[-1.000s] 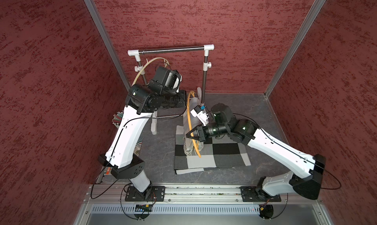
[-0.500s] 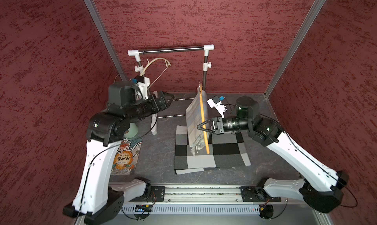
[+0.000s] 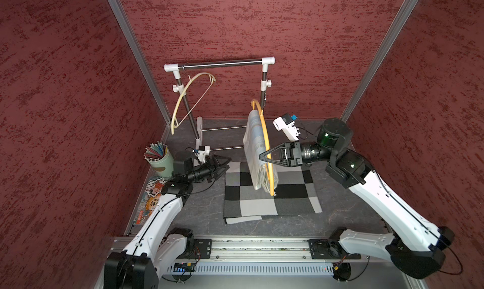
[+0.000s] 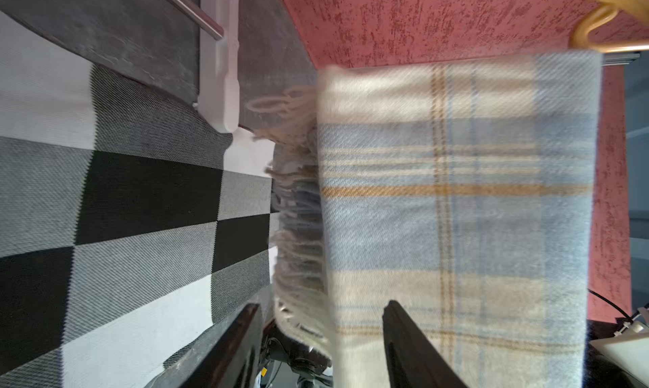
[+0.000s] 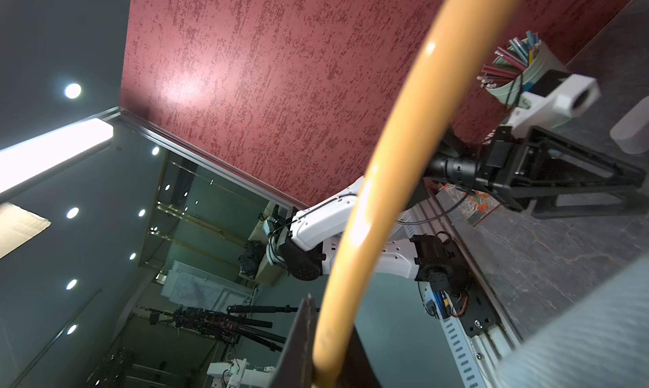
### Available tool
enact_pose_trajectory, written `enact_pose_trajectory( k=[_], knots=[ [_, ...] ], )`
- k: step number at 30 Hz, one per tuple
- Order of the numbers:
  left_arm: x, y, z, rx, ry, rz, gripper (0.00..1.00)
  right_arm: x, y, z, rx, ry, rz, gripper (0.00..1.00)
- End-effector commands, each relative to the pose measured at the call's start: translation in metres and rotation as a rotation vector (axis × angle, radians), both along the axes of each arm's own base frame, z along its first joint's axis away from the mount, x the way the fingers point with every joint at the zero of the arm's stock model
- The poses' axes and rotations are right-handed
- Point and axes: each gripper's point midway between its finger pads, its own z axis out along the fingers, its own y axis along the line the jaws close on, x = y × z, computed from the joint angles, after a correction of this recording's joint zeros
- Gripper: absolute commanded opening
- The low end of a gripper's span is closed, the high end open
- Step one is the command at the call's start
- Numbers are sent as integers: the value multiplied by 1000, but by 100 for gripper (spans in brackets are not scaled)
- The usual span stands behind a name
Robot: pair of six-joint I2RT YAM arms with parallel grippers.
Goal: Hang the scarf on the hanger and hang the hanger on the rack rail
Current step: Place the hanger at the clothesline.
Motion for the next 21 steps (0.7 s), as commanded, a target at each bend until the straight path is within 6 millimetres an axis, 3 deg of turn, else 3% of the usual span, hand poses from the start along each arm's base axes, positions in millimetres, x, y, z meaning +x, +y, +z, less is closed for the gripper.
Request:
enact_pose_trajectory(
  k=[1,8,16,21],
  knots=[
    [-7,-17,69,-114,-306,-93,58,-21,-13,53,162,-177,45,0],
    [-14,-34,65,-137,-312,-151,50,-18,-12,61,189,-174,43,0],
    [-20,-49,56,-142,-285,-198,49,-16,-10,74,211,-196,43,0],
    [-25,-63,42,-117,-243,-224,63,-14,-9,78,221,-202,40,0]
  ],
)
